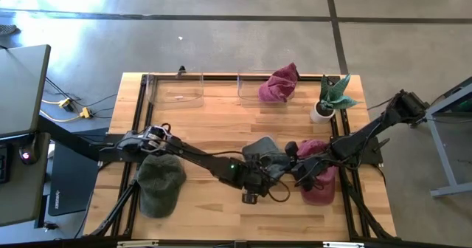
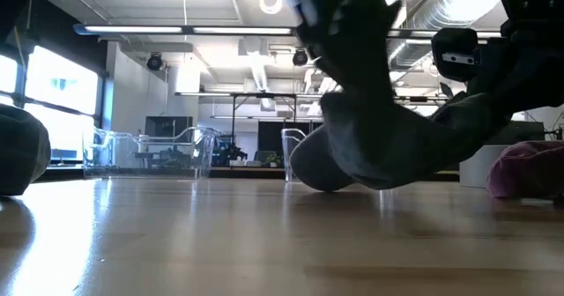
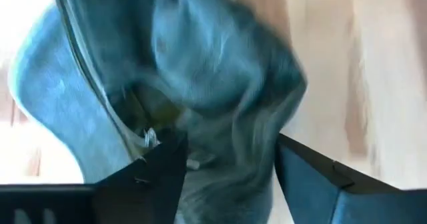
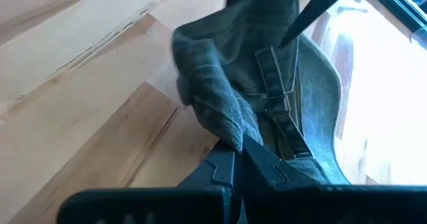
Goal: Pick & Place hat
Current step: Put the right black cap into the left transparent bin
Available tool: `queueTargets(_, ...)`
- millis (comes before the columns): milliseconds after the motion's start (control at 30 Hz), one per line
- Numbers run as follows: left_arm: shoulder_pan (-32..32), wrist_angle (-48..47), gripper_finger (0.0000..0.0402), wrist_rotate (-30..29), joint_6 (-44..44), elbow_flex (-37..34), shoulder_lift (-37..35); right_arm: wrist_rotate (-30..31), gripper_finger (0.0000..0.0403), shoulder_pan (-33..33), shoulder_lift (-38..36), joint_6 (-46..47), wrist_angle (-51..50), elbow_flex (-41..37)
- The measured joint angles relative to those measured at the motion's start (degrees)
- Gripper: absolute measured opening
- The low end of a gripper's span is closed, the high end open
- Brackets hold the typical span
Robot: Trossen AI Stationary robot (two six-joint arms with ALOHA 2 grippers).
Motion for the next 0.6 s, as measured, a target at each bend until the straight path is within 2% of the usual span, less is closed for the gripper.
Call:
queueTargets(167,-0.7,5.6,0.0225,0.4,3.2,0.0,0.0,0.9,0.0006,0.0,0.0,0.2,0.0,0.0)
queueTargets(267,-1.1,1.4,0.0212,-0.3,1.6,0.0,0.0,0.8,0.0003,0.0,0.0,0.2,-0.2,0.0)
queueTargets(367,-1.3,-3.6,0.0192,-7.2,-3.8,0.0,0.1,0.7,0.0004,0.0,0.0,0.2,0.3,-0.4)
queueTargets(467,-1.3,-1.5,0.0169,-12.1,-5.9,0.0,0.1,0.7,0.0006,0.0,0.0,0.2,1.2,-1.1)
queueTargets(533,-0.6,3.5,0.0152,-10.9,-4.5,0.0,0.1,0.7,0.0004,0.0,0.0,0.0,2.1,-1.7)
queueTargets(600,0.6,9.9,0.0134,-6.7,-2.8,-0.3,1.0,0.7,0.0003,0.0,0.0,0.0,2.1,-1.8)
